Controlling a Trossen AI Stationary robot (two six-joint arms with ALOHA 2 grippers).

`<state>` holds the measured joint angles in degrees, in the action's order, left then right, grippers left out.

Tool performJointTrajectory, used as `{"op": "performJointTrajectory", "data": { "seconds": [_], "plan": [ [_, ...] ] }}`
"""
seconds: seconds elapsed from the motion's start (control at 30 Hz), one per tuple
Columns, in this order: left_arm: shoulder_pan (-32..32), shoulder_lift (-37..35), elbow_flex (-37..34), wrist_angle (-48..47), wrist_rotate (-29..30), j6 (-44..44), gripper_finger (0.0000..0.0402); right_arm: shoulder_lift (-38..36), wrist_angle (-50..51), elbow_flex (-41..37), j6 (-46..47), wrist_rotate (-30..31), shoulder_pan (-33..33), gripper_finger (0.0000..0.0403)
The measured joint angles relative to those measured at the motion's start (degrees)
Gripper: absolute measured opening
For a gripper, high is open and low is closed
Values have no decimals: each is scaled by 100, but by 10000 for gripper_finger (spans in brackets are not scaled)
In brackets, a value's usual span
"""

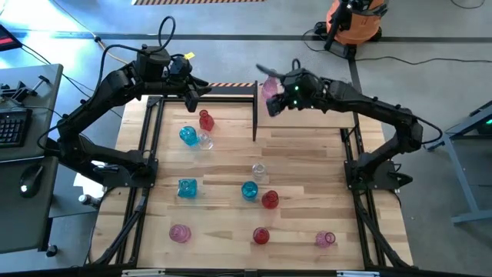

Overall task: Sort vases onto shelf
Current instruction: Put the middle red vase on the shelf

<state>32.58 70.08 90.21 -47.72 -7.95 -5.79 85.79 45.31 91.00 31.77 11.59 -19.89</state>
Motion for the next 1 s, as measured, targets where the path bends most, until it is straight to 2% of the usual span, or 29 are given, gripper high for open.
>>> {"op": "performJointTrajectory", "data": {
  "seconds": [0.17, 0.33, 0.5, 0.8, 1.0],
  "plan": [
    [0, 1, -2, 0, -1, -19, 113, 4, 596, 0, 521, -162, 381, 204],
    [1, 1, -2, 2, -1, -685, 113, 6, 1115, 0, 1018, -371, 835, 204],
    [1, 0, 0, 2, 1, -962, 113, 6, 1467, 0, 1468, -377, 1339, 204],
    [1, 1, -2, 114, -1, -1059, 113, 41, 1585, 0, 2049, -441, 2162, 204],
    [2, 1, -2, 140, -1, -1057, 113, 284, 1691, 0, 2065, -255, 2590, 204]
  ]
}}
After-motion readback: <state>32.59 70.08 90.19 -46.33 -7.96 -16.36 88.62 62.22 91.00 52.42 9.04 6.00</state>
